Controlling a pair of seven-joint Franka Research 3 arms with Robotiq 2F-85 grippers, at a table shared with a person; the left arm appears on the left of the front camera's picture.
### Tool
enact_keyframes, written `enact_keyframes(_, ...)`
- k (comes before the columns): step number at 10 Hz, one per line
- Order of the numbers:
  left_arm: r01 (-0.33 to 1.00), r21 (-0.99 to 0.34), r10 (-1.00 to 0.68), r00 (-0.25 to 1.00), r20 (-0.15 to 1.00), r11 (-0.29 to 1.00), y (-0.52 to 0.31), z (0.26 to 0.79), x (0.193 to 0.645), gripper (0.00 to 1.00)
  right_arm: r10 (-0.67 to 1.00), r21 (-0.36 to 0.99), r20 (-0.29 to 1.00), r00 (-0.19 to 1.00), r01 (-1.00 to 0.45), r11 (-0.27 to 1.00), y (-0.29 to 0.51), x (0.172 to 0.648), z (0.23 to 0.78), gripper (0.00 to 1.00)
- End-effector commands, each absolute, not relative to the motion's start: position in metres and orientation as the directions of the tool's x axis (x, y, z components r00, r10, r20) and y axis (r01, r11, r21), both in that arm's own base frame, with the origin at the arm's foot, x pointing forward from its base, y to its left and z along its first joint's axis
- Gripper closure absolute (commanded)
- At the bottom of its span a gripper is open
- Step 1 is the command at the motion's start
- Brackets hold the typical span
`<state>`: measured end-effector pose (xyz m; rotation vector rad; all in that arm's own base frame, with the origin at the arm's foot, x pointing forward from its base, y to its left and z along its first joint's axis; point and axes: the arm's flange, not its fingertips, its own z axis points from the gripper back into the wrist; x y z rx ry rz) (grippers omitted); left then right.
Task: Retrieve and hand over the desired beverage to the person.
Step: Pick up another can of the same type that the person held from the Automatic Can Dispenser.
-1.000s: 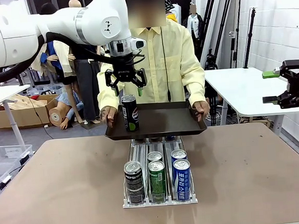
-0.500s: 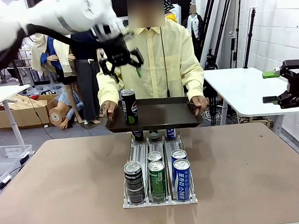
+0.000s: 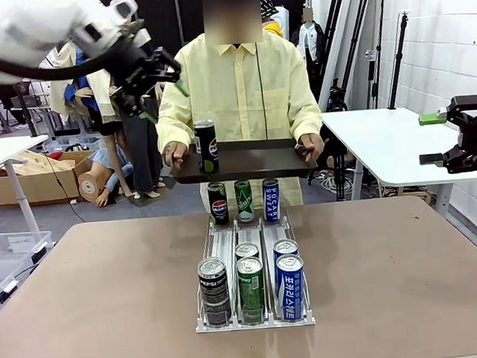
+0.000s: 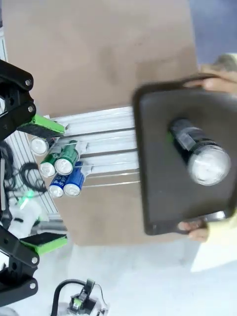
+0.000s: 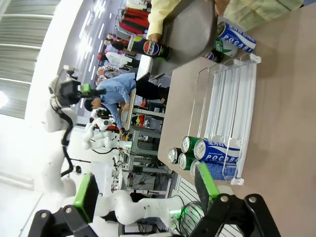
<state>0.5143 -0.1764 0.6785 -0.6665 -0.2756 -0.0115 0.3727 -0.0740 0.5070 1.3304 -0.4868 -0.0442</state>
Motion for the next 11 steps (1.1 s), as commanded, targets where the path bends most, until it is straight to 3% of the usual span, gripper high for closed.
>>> enact_keyframes(1,0.09,-0.734,0.118,0.967,0.226,0.673,-0.125,0.641,0.473,0.0,-0.304,0.937,0.321,0.897,-0.253,0.24,-0.073,0.374,0.508,0.0)
enact_keyframes(4,0.151,-0.869,0.131,0.962,0.239,0.471,-0.024,0.605,0.415,0.0,-0.304,0.937,0.321,0.897,-0.253,0.24,-0.073,0.374,0.508,0.0)
enact_keyframes(11,0.158,-0.97,0.193,0.962,0.193,0.184,0.065,0.503,0.395,0.0,-0.304,0.937,0.321,0.897,-0.253,0.24,-0.073,0.374,0.508,0.0)
